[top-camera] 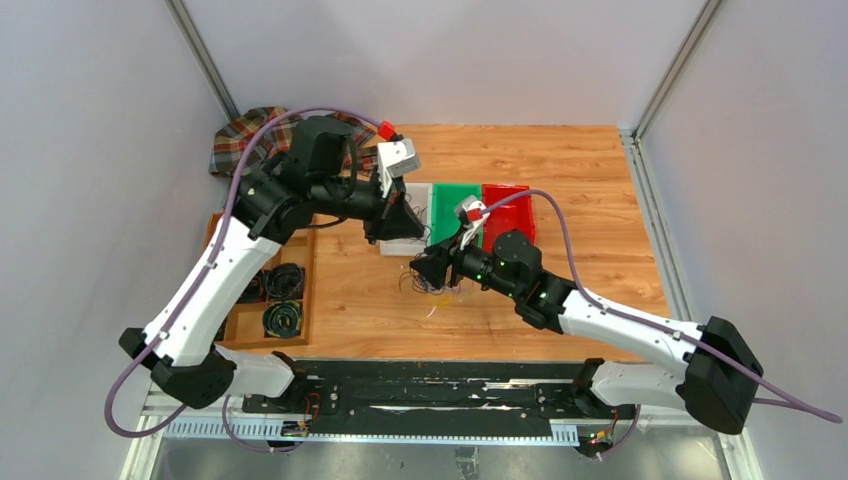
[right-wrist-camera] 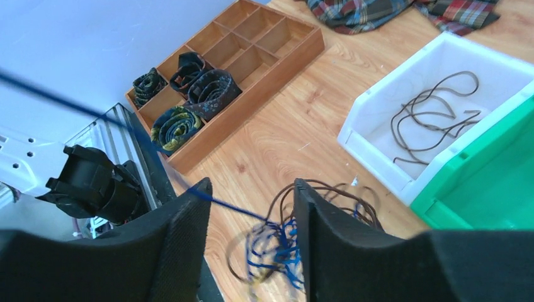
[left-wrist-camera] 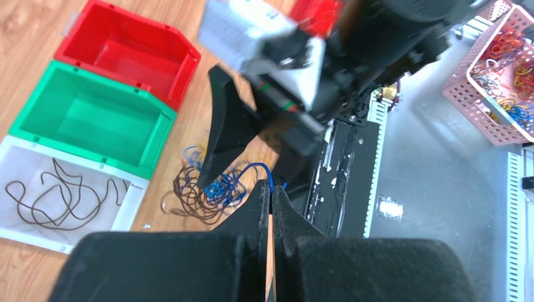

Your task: Untangle the cables

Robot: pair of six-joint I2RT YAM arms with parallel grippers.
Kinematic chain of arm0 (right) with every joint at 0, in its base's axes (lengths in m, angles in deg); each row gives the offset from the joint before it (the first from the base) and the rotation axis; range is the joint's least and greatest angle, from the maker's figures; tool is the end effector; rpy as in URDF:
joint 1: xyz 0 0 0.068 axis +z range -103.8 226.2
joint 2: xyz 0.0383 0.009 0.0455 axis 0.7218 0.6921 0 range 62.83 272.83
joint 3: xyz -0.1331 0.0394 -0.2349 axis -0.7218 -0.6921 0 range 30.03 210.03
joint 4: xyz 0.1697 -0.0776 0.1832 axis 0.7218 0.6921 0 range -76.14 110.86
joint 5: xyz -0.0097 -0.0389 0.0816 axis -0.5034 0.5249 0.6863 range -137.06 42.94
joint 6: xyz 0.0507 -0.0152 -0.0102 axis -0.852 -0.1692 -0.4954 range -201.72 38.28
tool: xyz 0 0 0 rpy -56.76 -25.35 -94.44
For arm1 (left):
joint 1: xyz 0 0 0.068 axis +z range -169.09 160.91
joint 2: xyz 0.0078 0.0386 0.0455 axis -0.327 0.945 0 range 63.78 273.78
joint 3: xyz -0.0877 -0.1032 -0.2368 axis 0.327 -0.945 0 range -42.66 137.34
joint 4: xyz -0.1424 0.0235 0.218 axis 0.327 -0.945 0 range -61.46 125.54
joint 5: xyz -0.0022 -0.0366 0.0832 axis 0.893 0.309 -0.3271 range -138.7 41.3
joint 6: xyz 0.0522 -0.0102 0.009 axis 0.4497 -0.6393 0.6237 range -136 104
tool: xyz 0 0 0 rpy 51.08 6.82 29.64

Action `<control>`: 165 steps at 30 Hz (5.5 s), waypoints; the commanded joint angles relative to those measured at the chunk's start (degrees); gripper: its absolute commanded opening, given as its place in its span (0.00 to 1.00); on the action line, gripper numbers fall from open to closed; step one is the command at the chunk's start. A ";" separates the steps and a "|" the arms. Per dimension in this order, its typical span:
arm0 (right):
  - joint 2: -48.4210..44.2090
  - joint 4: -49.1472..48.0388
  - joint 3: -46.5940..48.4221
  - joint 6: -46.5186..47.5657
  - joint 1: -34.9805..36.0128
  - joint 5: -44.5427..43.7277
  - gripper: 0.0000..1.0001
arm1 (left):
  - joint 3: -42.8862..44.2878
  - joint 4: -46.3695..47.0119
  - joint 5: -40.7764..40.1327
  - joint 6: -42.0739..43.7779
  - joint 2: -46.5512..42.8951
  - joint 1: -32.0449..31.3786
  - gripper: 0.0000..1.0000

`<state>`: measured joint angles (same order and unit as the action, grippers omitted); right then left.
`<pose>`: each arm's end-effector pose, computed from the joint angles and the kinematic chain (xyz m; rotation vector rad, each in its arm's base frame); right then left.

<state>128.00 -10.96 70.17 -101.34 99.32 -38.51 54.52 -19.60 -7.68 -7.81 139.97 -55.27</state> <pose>0.1553 0.2157 0.3034 -0.6049 1.5750 1.0953 0.1862 -0.1651 0.4569 1.2024 1.8237 -1.0524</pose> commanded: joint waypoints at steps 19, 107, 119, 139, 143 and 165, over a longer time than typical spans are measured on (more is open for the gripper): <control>6.09 -6.00 -14.56 -4.81 0.40 -8.55 0.43 | 24.15 -0.50 -0.63 -1.13 -3.32 -0.29 0.01; 6.12 0.33 -17.29 -3.21 3.21 -9.08 0.06 | -38.61 24.95 -20.98 -0.42 8.45 0.32 0.59; 4.95 -0.41 -18.74 -3.70 3.21 -10.04 0.04 | -39.41 26.43 -17.31 -5.37 15.90 0.32 0.49; -1.35 2.60 -22.09 -4.78 3.14 -15.53 0.04 | -27.11 11.30 -14.99 1.98 0.98 0.41 0.01; -4.58 5.68 -23.06 -4.65 3.20 -18.11 0.05 | -21.01 6.09 -14.56 3.68 -2.49 0.94 0.01; -0.07 -0.02 -2.12 13.15 9.95 -13.02 0.69 | -5.54 2.60 -5.15 -1.65 -5.59 0.32 0.01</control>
<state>123.63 -6.24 65.58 -92.07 108.00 -50.90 45.17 -16.01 -15.83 -7.90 134.68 -54.57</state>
